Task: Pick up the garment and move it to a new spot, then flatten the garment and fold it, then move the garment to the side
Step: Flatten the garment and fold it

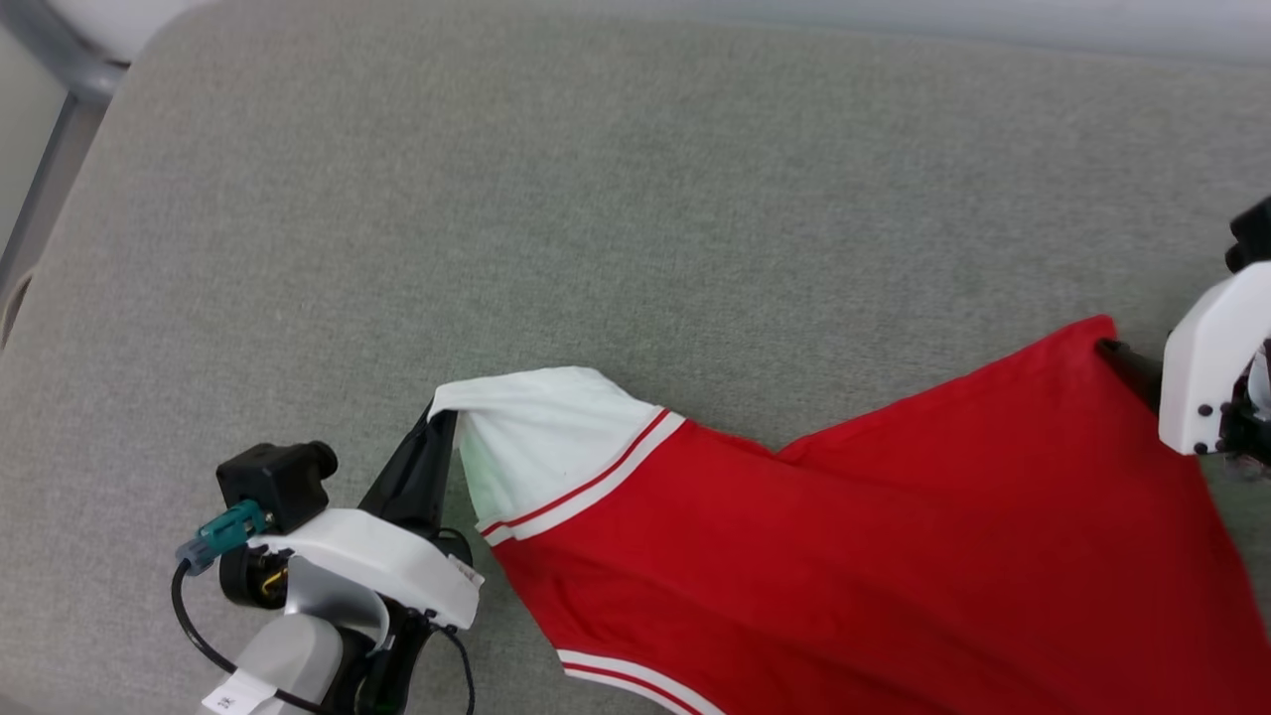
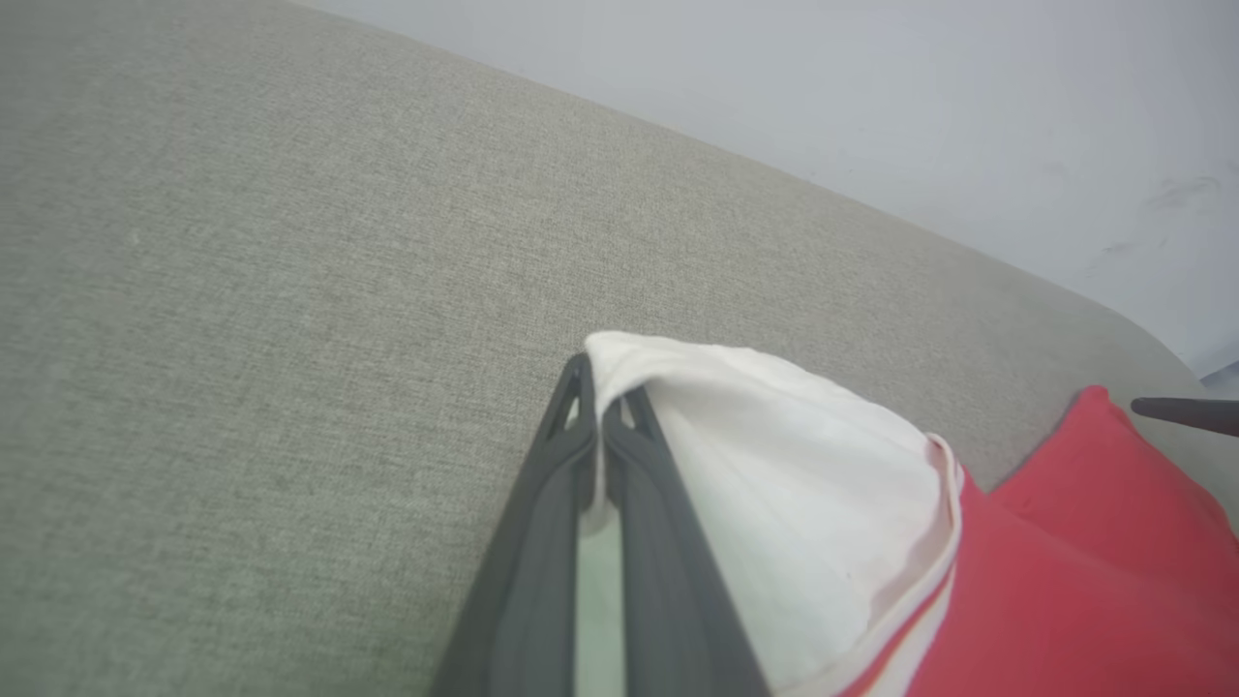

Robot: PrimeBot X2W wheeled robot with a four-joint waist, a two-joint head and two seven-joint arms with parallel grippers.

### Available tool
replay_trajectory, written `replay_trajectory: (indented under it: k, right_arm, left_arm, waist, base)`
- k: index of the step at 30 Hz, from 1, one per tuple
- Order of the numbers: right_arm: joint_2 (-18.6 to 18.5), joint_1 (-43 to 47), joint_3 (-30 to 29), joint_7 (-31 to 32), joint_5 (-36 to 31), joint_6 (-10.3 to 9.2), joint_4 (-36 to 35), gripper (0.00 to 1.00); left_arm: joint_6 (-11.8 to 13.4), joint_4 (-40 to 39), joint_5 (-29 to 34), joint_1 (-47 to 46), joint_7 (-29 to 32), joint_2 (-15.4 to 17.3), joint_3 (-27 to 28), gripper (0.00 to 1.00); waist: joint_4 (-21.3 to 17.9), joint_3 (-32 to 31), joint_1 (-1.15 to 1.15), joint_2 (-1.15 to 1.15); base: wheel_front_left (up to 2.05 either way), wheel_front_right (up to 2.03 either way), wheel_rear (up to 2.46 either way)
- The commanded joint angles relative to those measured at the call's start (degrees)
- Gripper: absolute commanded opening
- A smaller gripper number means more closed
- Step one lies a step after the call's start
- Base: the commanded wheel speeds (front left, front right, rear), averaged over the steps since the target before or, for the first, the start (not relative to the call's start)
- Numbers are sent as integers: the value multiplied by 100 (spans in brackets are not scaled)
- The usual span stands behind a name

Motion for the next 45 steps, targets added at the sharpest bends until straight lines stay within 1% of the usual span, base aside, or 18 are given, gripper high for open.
replay_trajectory:
  k: [1, 6, 10, 11, 12, 13, 17, 22, 25, 27, 30, 33, 35, 38, 45]
  right_arm:
    - [-38, -127, 39, 167, 16, -5, 21, 100]
    - [-7, -201, 328, 690, 3, -4, 278, 100]
    - [183, 210, 537, 1306, 247, 5, 686, 100]
    - [226, 297, 537, 1436, 299, 5, 755, 87]
    - [232, 363, 564, 1519, 310, 5, 791, 35]
    - [258, 400, 526, 1542, 349, 5, 817, 0]
    - [247, 322, 412, 1421, 335, 4, 723, 0]
    - [145, 16, 157, 967, 317, -4, 450, 0]
    - [70, -143, 48, 546, 244, -5, 284, 0]
    - [-4, -235, 143, 296, 130, -5, 228, 0]
    - [56, -400, 189, -113, 14, -5, 310, 0]
    - [144, -605, 143, -570, -91, -6, 464, 0]
    - [230, -754, 151, -858, -172, -6, 612, 0]
    - [335, -1074, 111, -1306, -295, -7, 818, 0]
    - [578, -2138, -60, -2016, -708, -8, 1316, 0]
  left_arm:
    - [-38, 19, 8, -122, -53, -30, 0, 0]
    - [-142, 144, -6, -310, -125, -127, -29, 0]
    - [-190, 284, -39, -343, -194, -177, -27, 0]
    - [-191, 307, -50, -347, -200, -182, -30, 0]
    - [-208, 337, -49, -354, -193, -188, -38, 0]
    - [-218, 364, -53, -364, -196, -188, -40, 0]
    - [-229, 451, -83, -379, -186, -163, -33, 0]
    - [-237, 532, -35, -448, -115, -75, -58, 0]
    - [-177, 571, 17, -528, -82, 75, 13, 0]
    - [-137, 577, 68, -647, -37, 191, 71, 0]
    - [-97, 528, 165, -906, 73, 398, 154, 0]
    - [-74, 530, 199, -1281, 252, 587, 250, 0]
    - [-77, 644, 234, -1614, 372, 655, 291, 0]
    - [-80, 925, 197, -2126, 532, 678, 378, 0]
    - [-270, 1929, 299, -3605, 719, 672, 419, 0]
  waist:
    - [152, 221, -1, 0]
    - [273, 485, -1, 0]
    - [313, 542, -1, 0]
    - [315, 548, -1, 0]
    - [315, 549, -1, 0]
    - [311, 547, -1, 0]
    - [262, 474, -1, 0]
    - [169, 228, -1, 0]
    - [68, 17, -1, 0]
    - [-35, -113, -1, 0]
    - [-217, -304, -1, 0]
    - [-365, -451, -1, 0]
    - [-442, -545, -1, 0]
    - [-573, -651, -1, 0]
    - [-792, -645, -1, 0]
  base:
    - [0, 0, 0]
    - [0, 0, 0]
    - [0, 0, 0]
    - [0, 0, 0]
    - [0, 0, 0]
    - [0, 0, 0]
    - [0, 0, 0]
    - [0, 0, 0]
    - [0, 0, 0]
    - [0, 0, 0]
    - [0, 0, 0]
    - [0, 0, 0]
    - [0, 0, 0]
    - [0, 0, 0]
    - [0, 0, 0]
